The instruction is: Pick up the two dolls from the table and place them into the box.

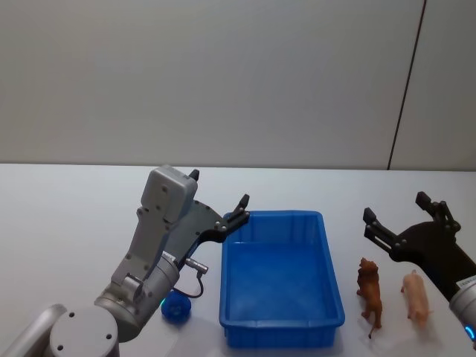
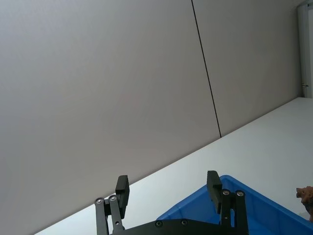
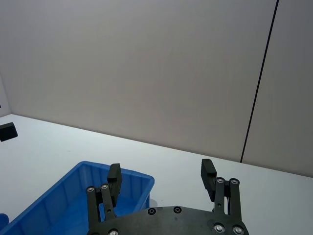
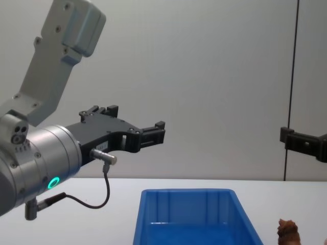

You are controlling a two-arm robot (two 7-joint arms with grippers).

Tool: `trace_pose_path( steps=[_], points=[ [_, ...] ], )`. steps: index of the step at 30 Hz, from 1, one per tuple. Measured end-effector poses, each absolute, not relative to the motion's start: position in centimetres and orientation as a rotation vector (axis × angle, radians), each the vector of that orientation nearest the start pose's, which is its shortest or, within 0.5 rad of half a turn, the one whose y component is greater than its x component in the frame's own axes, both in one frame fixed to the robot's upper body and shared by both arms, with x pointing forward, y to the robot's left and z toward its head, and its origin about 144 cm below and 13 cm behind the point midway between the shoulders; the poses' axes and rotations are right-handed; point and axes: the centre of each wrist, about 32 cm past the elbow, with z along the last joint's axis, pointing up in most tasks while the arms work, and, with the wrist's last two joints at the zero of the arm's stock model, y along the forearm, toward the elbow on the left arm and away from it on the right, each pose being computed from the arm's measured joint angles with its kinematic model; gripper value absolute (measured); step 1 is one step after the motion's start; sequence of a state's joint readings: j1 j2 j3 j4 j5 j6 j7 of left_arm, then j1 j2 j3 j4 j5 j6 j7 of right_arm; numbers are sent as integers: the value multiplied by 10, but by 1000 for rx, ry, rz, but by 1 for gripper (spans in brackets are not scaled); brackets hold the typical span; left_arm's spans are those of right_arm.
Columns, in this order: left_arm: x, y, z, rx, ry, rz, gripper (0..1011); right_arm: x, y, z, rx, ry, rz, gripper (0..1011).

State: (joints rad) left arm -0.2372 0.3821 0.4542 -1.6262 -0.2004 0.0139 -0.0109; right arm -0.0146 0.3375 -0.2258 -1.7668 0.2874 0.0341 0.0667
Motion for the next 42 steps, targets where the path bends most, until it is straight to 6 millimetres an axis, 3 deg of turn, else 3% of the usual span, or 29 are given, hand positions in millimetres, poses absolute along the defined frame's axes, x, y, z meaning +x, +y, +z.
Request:
trace_pose_path(
  steps=[22, 42],
  points=[
    [492, 198, 1204, 61, -268, 1124, 1001, 443, -237, 1189, 25, -75, -1230, 1001],
    [492, 198, 1204, 61, -268, 1124, 1001, 440, -251, 1180, -63, -30, -1242, 1001]
  ],
)
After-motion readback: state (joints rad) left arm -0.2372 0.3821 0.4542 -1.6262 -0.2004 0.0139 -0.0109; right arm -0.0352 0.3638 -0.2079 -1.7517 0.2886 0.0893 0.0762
